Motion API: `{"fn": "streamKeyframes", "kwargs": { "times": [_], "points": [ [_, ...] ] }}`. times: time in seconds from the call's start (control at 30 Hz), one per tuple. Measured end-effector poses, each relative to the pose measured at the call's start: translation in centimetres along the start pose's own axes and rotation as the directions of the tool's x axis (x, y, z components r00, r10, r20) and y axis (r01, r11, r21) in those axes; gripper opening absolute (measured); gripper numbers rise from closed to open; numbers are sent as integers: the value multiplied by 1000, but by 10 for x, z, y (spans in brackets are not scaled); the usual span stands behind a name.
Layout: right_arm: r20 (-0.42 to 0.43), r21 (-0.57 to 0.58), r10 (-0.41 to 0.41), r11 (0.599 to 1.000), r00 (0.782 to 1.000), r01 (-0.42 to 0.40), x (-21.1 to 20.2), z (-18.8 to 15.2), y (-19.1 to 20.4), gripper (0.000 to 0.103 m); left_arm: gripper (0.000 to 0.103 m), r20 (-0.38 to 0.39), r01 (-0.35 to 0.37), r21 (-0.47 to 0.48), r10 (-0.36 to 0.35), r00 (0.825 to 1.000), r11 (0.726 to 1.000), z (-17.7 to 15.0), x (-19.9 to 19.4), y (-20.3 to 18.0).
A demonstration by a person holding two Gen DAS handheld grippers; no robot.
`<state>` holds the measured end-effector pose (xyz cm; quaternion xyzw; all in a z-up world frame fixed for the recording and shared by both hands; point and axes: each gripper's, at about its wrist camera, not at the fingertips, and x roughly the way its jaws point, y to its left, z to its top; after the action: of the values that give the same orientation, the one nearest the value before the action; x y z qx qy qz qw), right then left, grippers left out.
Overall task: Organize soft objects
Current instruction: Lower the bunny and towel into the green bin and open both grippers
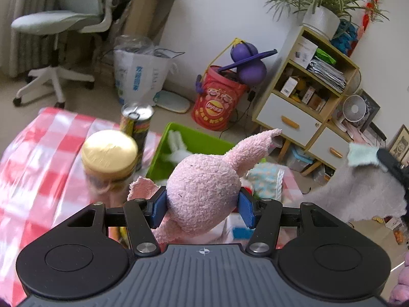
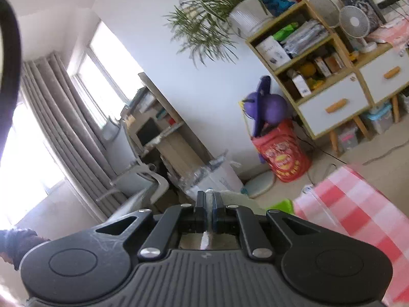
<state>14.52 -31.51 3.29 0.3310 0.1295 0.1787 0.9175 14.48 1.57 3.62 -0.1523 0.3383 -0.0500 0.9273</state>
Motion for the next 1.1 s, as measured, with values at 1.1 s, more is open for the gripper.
{"fn": "streamKeyframes", "kwargs": {
  "times": [1.1],
  "points": [
    [-384,-195,-267,959,884,205,139,-95,-73,7,61,-217,-168,242,222,951,956,21,166,-12]
  ]
}}
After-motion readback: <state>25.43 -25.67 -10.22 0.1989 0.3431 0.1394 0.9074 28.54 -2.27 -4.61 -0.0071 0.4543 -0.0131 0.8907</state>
